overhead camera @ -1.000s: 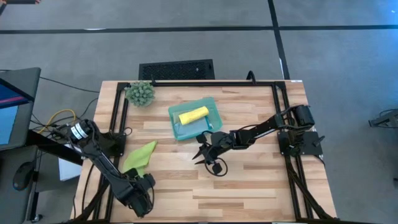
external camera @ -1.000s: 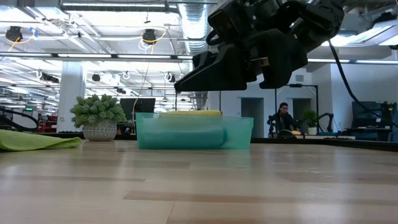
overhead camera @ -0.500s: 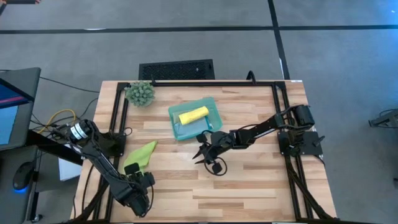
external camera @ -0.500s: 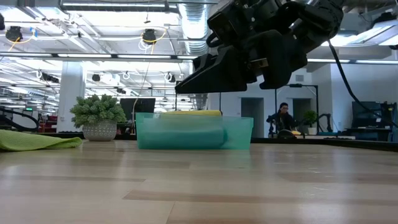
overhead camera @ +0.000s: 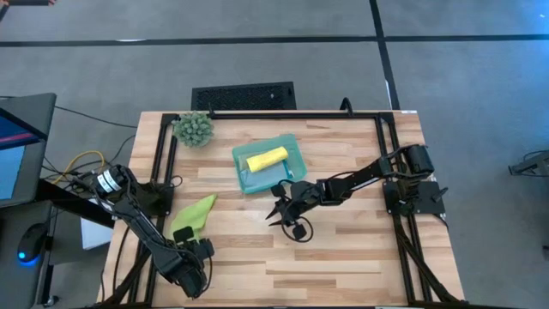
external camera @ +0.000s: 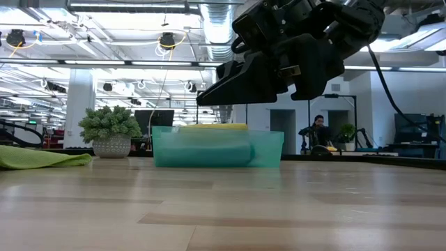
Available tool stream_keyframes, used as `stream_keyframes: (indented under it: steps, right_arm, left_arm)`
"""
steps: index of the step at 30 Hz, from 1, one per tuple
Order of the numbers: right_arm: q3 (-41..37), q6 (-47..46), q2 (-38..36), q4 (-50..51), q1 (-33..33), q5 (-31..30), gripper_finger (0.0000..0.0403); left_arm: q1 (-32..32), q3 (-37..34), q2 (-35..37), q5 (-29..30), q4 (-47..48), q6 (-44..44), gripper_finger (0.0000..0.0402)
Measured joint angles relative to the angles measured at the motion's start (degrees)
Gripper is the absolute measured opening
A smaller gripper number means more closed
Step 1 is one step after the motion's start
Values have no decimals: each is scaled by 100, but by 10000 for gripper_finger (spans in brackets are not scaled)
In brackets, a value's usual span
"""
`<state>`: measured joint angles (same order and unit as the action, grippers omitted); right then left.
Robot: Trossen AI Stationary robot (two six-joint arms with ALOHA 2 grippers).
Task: Fold microfiber towels
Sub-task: Fold the light green towel
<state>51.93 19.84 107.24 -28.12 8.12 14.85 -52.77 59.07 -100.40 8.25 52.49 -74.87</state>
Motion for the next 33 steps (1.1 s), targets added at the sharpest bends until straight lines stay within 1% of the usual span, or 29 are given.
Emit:
stream_keyframes:
  steps: [3, 6, 12, 16, 19, 22, 26, 33]
  right_arm:
    - [1, 0, 0, 2, -2, 2, 125]
    - [1, 0, 0, 21, 0, 2, 125]
    - [0, 2, 0, 22, 0, 2, 125]
    - [1, 4, 0, 20, -2, 2, 125]
    - [-1, 4, 0, 5, -1, 2, 125]
    - [0, 4, 0, -24, -1, 2, 125]
    - [1, 4, 0, -22, 0, 2, 125]
    - [1, 2, -1, -20, 0, 2, 125]
  left_arm:
    - [0, -16, 0, 4, 31, 20, 126]
    - [0, -80, 0, 2, 30, 18, 111]
    - [0, -155, 0, -49, 33, 16, 64]
    - [13, -151, 0, -404, 56, 13, 28]
    - [11, -25, 0, -672, 299, 9, 6]
    - [11, 265, 0, -670, 880, -61, 4]
    - [15, 781, 0, -293, 1741, -89, 1]
    - [15, 1594, 0, 891, 2588, -197, 0]
